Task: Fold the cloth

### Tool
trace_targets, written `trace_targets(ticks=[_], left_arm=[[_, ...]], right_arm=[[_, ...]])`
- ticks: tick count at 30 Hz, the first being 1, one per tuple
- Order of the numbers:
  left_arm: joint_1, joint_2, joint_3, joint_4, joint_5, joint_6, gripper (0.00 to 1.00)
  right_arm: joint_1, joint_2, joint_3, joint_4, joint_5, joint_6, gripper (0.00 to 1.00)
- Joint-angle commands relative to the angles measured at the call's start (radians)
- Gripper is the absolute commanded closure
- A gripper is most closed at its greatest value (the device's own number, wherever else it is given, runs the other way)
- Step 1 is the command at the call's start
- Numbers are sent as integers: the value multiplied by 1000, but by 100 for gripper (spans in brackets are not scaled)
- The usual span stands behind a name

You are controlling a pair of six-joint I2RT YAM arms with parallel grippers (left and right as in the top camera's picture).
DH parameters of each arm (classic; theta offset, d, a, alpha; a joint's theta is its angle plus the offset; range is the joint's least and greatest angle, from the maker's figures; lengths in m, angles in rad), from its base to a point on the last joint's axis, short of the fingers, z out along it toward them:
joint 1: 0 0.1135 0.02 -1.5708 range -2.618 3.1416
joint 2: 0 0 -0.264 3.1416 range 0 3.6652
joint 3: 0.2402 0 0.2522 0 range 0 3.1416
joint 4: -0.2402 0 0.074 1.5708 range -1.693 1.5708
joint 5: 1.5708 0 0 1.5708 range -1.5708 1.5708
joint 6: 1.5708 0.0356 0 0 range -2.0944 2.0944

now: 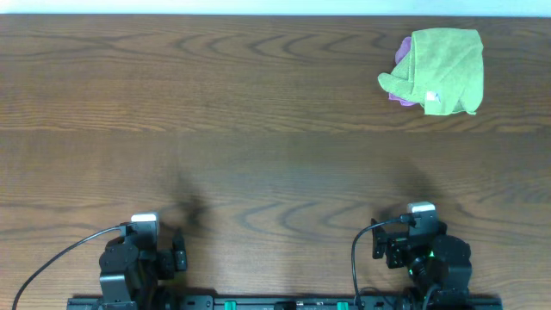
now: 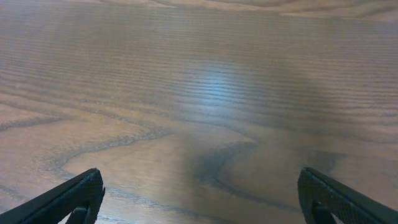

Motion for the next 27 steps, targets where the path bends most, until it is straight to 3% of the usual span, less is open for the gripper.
trace_targets(ticks=[1,24,27], left_arm=[[-5,-8,-24,-34,-11,22,5],[-5,-8,-24,-34,-11,22,5],[-5,-8,-24,-34,-11,22,5]], right_arm=[[-8,-11,-10,-2,-8,-11,1],[-8,-11,-10,-2,-23,-10,1],[-9,-10,-5,10,-52,47,1]])
